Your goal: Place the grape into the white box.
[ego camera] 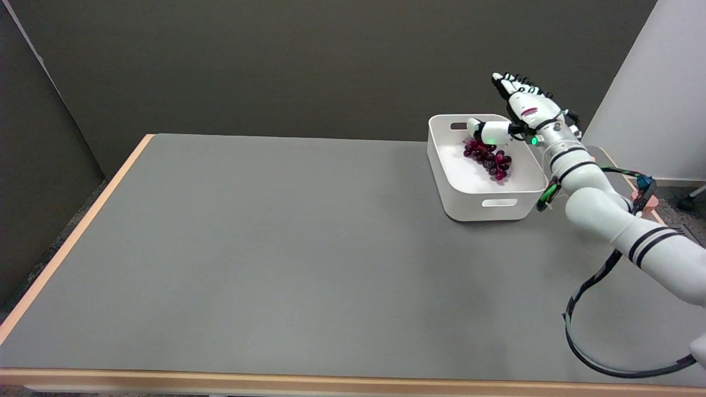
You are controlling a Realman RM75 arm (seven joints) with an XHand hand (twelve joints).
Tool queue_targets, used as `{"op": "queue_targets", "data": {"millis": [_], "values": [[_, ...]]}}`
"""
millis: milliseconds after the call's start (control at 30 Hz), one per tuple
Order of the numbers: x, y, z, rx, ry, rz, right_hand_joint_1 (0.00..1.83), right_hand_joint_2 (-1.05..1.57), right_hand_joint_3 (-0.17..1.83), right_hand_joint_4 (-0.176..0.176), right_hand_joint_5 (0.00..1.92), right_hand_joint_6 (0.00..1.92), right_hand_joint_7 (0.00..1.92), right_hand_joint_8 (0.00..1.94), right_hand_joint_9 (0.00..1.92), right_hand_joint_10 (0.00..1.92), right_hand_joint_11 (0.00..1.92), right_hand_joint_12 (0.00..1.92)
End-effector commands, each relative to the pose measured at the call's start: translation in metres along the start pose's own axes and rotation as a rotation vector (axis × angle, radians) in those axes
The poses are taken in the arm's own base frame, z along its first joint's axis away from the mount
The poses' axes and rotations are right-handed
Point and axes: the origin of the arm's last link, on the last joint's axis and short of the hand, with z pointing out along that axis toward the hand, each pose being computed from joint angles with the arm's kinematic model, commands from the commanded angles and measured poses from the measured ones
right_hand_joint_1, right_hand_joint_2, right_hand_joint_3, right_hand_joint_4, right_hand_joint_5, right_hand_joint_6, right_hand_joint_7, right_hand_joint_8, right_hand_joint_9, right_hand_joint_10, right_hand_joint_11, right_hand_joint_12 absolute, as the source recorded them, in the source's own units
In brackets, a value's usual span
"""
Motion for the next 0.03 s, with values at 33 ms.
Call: {"op": "queue_targets", "data": {"millis": [33], "values": [[-0.0095, -0.0018, -0.0346, 0.025, 0.044, 0.201, 0.32, 0.57, 0.89, 0.021, 0.00, 0.07, 0.00, 0.00, 0.00, 0.20, 0.00, 1.00]]}}
